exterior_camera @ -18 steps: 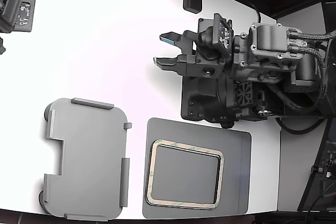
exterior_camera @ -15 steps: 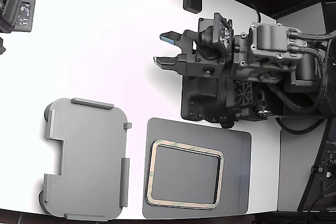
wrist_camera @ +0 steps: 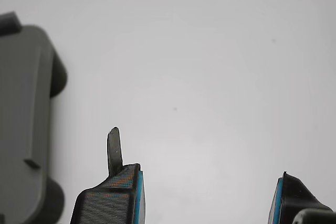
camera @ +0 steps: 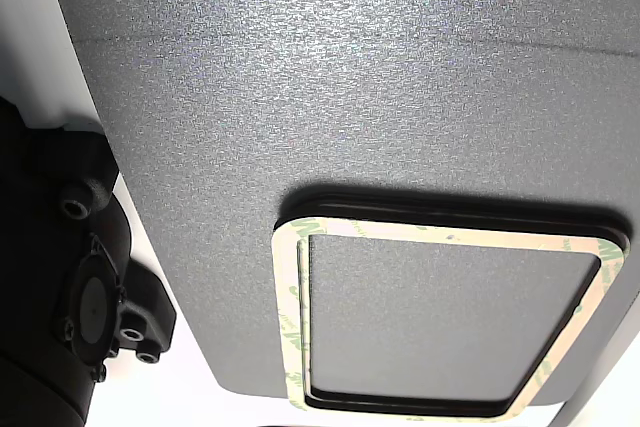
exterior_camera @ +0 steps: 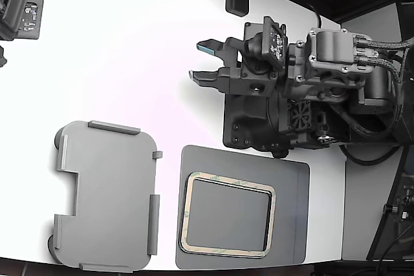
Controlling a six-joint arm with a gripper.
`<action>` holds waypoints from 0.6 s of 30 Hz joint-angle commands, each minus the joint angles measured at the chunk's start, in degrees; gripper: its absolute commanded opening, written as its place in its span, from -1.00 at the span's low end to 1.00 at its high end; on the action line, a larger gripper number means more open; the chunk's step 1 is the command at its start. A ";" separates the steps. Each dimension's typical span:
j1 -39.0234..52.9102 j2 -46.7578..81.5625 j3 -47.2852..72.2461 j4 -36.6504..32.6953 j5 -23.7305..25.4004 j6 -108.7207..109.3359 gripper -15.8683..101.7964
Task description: Grab top frame and put it into gray box.
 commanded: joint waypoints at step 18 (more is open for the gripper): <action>8.09 -26.37 -29.71 3.34 3.69 -20.74 0.97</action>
